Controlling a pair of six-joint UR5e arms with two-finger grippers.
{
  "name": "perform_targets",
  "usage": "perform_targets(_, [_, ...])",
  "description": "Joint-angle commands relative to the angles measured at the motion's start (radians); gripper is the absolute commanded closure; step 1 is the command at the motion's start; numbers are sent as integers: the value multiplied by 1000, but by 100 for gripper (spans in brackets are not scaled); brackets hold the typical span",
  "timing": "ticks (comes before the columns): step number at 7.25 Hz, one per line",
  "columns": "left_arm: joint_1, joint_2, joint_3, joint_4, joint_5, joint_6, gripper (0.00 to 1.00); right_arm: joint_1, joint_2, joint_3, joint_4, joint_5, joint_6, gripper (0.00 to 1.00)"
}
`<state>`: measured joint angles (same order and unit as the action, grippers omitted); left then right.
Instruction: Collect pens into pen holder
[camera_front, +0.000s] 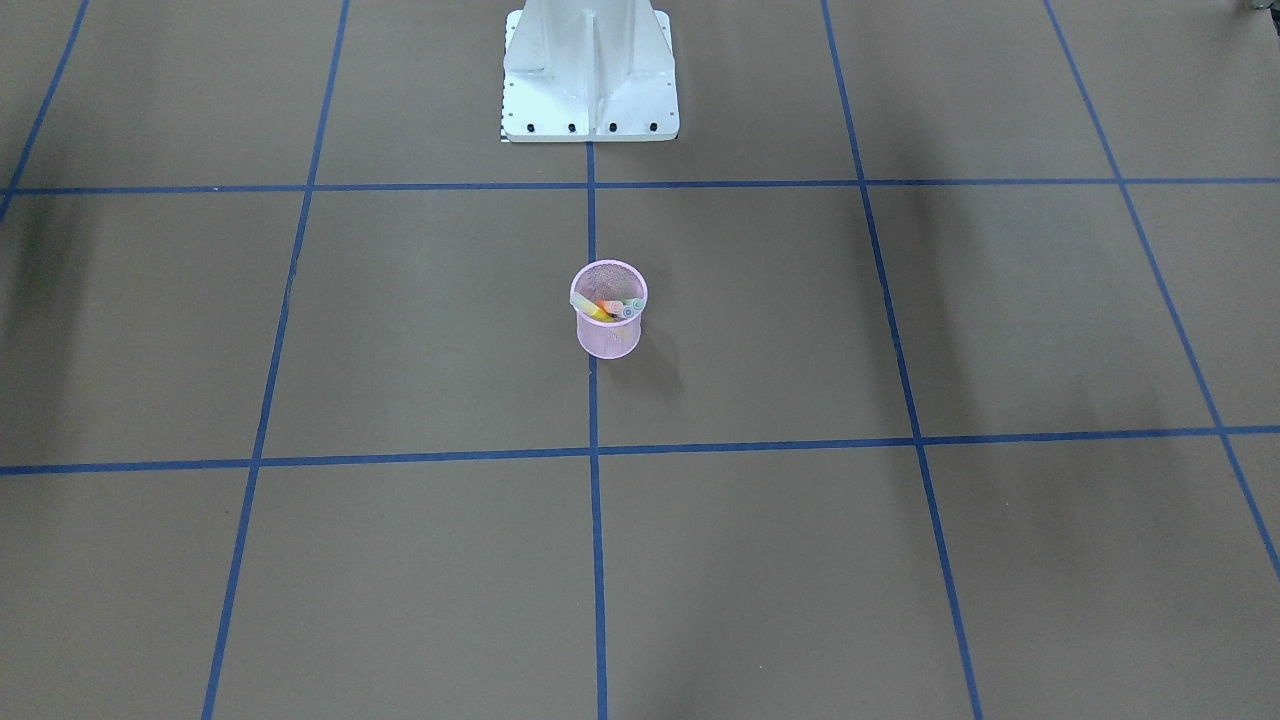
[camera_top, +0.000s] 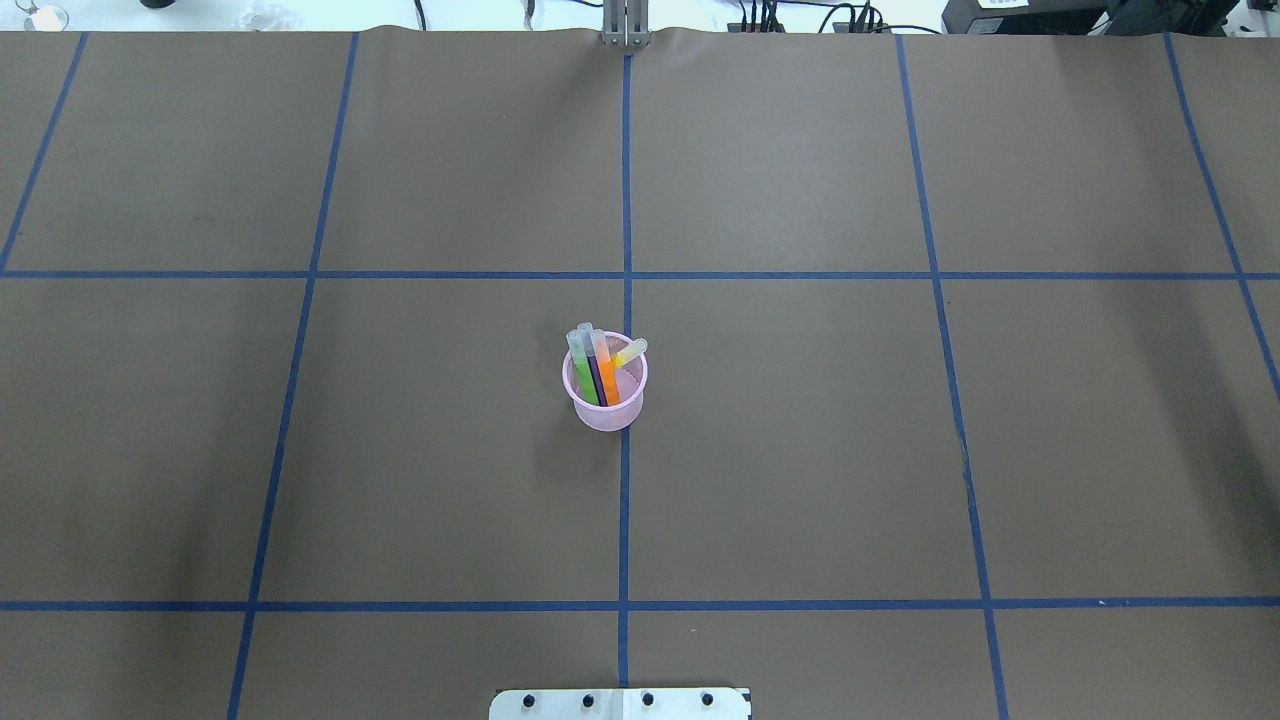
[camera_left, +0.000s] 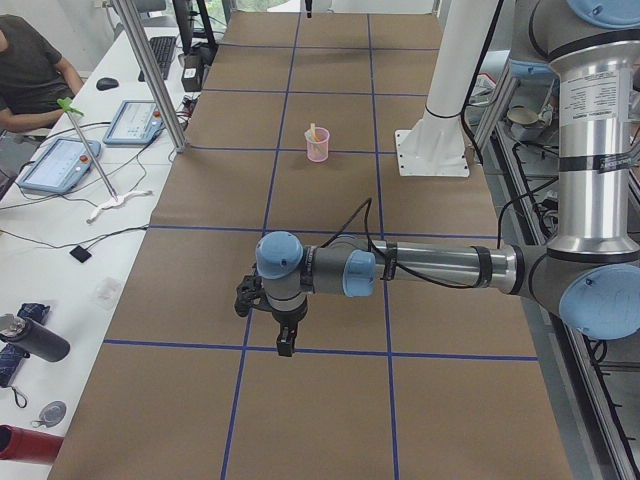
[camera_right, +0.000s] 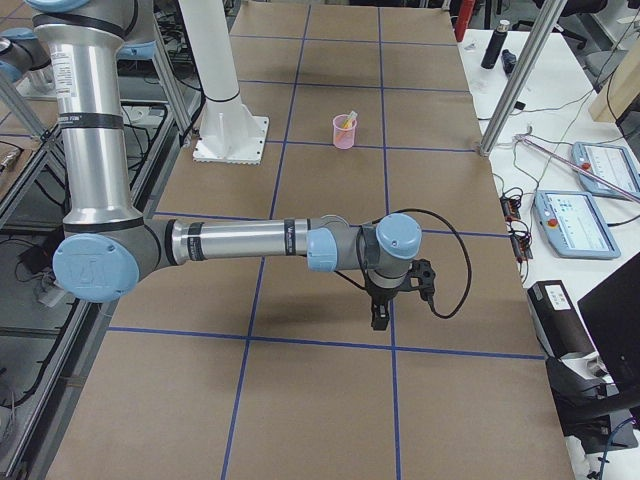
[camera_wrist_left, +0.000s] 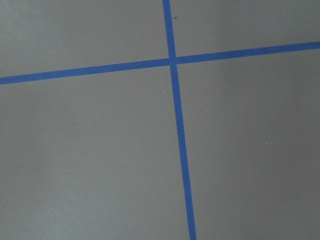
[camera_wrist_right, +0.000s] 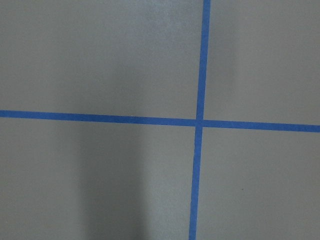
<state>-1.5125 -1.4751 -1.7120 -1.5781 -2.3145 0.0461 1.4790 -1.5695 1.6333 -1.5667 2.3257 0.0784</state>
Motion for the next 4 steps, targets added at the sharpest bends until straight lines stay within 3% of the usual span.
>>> perform_targets(1, [2,-2,0,3,-63,0,0,-31,-27,22,2,-90,-2,0])
perform_targets(4, [2,-7,-8,-2,-69,1,0,-36,-27,48,25,-82,-3,0])
